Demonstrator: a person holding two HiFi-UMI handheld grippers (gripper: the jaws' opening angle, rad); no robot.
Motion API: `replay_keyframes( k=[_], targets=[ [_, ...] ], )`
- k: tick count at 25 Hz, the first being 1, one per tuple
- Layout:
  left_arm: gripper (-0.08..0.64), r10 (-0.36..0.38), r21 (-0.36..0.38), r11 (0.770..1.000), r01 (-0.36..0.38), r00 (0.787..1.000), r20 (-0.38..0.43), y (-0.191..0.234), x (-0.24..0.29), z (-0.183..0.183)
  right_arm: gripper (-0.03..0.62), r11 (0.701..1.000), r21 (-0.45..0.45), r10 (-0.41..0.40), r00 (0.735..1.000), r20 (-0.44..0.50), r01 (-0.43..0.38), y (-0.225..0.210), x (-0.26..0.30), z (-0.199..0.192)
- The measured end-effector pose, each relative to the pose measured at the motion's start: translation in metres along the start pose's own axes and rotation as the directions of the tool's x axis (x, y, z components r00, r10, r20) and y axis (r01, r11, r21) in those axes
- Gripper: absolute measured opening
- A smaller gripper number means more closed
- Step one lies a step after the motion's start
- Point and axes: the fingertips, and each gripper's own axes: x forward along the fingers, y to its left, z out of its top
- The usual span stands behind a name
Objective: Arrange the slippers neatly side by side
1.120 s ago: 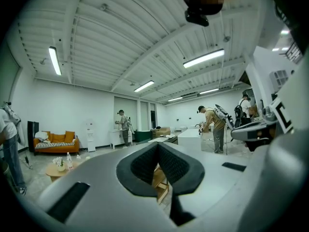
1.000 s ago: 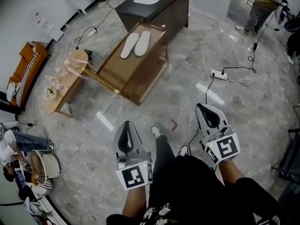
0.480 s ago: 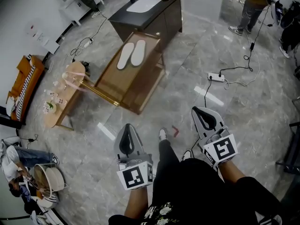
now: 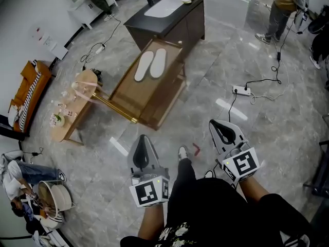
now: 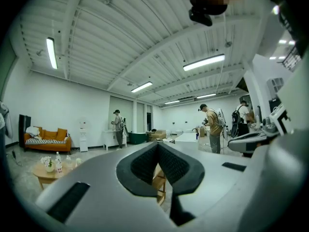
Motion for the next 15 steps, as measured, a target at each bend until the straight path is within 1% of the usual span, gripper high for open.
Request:
replay_keyframes(
  k=[2, 4, 8, 15],
  targets=[
    [0.0, 0.022, -0.016, 1.0, -0.022, 1.0, -0.002, 0.012, 0.002, 0.001, -0.008, 1.0, 0.006, 0.004, 1.0, 0.001, -0.004, 0.0, 0.009, 0.0],
    [0.0, 0.036, -0.013, 0.999, -0.036, 0.999, 0.0, 0.02, 0.005, 0.002, -0.008, 1.0, 0.005, 0.009, 1.0, 0.008, -0.009, 0.0, 0.019, 0.001],
    [0.0, 0.032, 0.002, 0.999, -0.032, 0.999, 0.004, 0.024, 0.015, -0.001, -0.008, 1.0, -0.002, 0.031, 0.999, 0.017, -0.031, 0.002, 0.04, 0.002],
    [0.0, 0.041, -0.008, 0.999, -0.041, 0.999, 0.008, 0.043, 0.038, -0.002, -0.008, 0.999, -0.017, 0.045, 0.999, 0.018, -0.045, 0.002, 0.076, 0.01]
  ],
)
